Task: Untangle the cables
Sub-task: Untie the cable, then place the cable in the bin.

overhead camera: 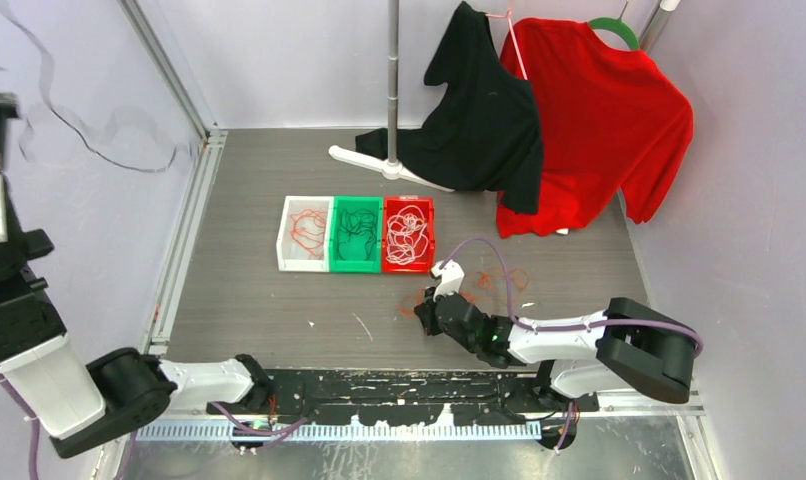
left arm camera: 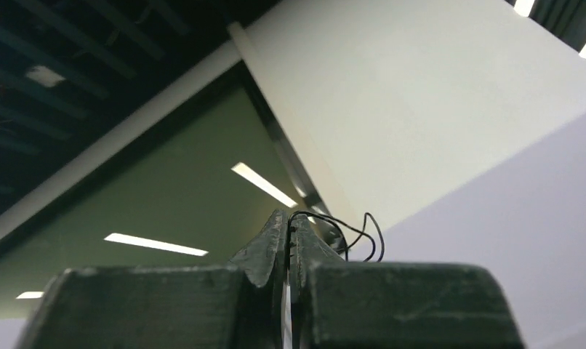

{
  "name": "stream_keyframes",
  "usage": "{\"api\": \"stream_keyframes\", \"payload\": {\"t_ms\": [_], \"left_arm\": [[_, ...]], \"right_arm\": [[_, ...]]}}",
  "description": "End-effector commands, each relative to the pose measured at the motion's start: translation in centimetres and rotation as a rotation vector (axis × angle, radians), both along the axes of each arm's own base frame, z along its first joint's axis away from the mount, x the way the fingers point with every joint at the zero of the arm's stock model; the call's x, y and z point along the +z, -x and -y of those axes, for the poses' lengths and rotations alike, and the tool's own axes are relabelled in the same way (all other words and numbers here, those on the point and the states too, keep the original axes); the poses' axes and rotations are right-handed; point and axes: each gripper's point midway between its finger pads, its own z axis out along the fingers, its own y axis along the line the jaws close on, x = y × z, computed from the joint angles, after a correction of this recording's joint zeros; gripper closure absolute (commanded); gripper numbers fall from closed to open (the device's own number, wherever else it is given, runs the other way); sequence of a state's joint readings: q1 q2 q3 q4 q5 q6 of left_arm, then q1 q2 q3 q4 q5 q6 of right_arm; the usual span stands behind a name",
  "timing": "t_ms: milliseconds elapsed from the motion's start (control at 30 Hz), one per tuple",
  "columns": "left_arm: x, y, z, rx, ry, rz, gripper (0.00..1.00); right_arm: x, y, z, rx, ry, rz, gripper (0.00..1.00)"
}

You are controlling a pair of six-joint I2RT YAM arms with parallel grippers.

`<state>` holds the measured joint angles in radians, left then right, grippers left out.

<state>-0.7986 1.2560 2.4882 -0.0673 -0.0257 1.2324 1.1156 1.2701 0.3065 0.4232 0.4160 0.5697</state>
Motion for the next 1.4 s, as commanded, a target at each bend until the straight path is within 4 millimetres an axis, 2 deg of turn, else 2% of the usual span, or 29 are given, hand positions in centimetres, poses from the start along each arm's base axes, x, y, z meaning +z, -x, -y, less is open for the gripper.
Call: {"api": "stream_keyframes", "payload": {"t_ms": [0,33,100,167,267,367,467,533,600,700,767,900,1000,1200,1367], "left_arm": [[-5.4,-4.2,4.6,-0.098,-0.155,-0.23,1.0],[-7.9,-5.8,6.8,-0.119,-0.247,-0.316,1.0],[-11.1,-7.5,8.9,-0.142,-0.324,-0.409,1.0],[-13.7,-9.1,10.4,-0.143,-0.376,-0.487,1.0],[-16.8,-10.8,11.9,-0.141,-0.422,-0.572,1.0],[-18.7,-12.1,13.1,-0.147,-0.442,-0.621,1.0],[-20.0,-12.8,14.1,-0.172,-0.453,-0.66,1.0],[-20.3,-13.2,14.7,-0.187,-0.452,-0.67,1.0],[-20.4,-13.7,15.3,-0.2,-0.451,-0.681,1.0],[-20.7,-14.4,16.1,-0.206,-0.454,-0.696,1.0],[-21.2,-14.9,16.6,-0.204,-0.46,-0.707,1.0],[-21.1,-15.9,17.5,-0.204,-0.45,-0.699,1.0],[-20.3,-16.5,17.9,-0.203,-0.418,-0.68,1.0],[-18.3,-16.9,17.8,-0.189,-0.358,-0.631,1.0],[-18.8,-17.7,17.9,-0.164,-0.357,-0.647,1.0]], "right_arm": [[4.2,-0.1,-2.7,0.075,-0.132,0.066,0.9],[5.1,0.1,-3.2,0.107,-0.143,0.084,0.83],[7.3,0.3,-3.9,0.148,-0.188,0.114,0.7],[9.8,0.5,-4.3,0.18,-0.223,0.146,0.61],[12.7,1.0,-4.9,0.23,-0.239,0.172,0.53],[14.6,1.3,-5.5,0.269,-0.257,0.19,0.48],[17.0,0.7,-6.7,0.289,-0.278,0.246,0.47],[18.6,-0.3,-7.8,0.301,-0.282,0.282,0.47],[19.7,-2.4,-8.5,0.266,-0.274,0.299,0.51],[20.0,-6.7,-7.9,0.16,-0.252,0.301,0.59],[19.3,-9.5,-6.9,0.094,-0.233,0.286,0.62],[17.1,-13.1,-5.9,0.065,-0.177,0.229,0.65],[16.3,-13.8,-6.3,0.076,-0.156,0.217,0.65],[16.1,-14.2,-7.8,0.096,-0.194,0.197,0.65],[15.6,-13.9,-9.5,0.159,-0.222,0.162,0.65]]}}
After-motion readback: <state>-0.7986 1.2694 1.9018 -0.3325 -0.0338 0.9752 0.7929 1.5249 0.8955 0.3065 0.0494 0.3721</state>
